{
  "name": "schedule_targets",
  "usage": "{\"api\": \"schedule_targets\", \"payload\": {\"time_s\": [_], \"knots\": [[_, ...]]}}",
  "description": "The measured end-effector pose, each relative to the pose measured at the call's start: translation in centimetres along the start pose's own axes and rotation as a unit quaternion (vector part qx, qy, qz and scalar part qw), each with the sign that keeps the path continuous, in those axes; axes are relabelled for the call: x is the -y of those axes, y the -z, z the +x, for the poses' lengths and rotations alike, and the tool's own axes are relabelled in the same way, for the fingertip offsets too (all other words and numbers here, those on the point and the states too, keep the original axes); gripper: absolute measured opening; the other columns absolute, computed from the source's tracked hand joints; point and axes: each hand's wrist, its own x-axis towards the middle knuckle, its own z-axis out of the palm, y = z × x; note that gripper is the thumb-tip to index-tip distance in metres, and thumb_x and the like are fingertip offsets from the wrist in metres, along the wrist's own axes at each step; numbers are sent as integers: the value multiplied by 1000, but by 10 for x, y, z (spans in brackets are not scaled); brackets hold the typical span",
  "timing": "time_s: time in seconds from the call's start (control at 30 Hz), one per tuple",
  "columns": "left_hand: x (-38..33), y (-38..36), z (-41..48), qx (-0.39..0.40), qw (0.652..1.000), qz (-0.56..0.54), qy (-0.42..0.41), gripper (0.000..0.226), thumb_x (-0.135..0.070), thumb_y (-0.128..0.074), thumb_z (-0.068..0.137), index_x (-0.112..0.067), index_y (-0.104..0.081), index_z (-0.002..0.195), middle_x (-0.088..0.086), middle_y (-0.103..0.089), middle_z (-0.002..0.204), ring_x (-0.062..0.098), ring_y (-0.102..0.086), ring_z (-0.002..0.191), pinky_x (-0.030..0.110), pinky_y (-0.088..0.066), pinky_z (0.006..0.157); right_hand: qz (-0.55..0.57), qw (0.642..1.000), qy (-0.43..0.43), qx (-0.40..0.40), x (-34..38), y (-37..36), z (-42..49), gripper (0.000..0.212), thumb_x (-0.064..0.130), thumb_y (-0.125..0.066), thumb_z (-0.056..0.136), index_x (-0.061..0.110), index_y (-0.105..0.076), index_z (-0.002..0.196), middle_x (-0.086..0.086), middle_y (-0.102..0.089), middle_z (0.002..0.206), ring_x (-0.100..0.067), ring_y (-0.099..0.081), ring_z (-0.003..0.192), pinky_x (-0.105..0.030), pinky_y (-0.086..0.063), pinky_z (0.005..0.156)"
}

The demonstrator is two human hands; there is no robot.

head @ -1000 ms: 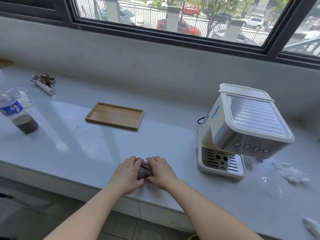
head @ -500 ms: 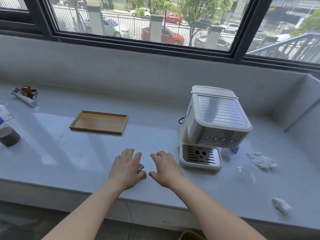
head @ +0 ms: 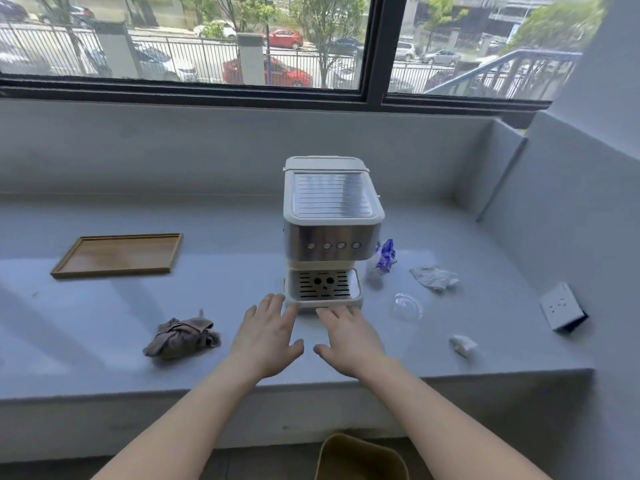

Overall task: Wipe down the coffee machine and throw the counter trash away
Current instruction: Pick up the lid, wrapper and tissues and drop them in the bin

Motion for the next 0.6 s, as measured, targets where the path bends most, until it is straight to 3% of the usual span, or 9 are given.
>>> {"api": "schedule_targets", "payload": {"time_s": [0.27, 0.6], "knots": [[-101, -15, 16, 11, 999, -10, -47, 65, -55, -48, 81, -22, -39, 136, 3, -42, 134, 24, -39, 125, 39, -37, 101, -10, 998, -56, 12, -88, 20, -58, 63, 44, -62, 87, 22, -37, 141, -4, -43, 141, -30, -39, 124, -44, -45, 96], [-158, -33, 45, 39, 994, -23, -102, 66, -53, -47, 83, -22, -36, 140, 8, -35, 146, 25, -29, 137, 41, -33, 105, -18, 990, -137, 5, -145, 35, -89, 59, 43, -59, 89, 22, -38, 140, -4, -43, 142, -30, -39, 124, -43, -46, 94]]}}
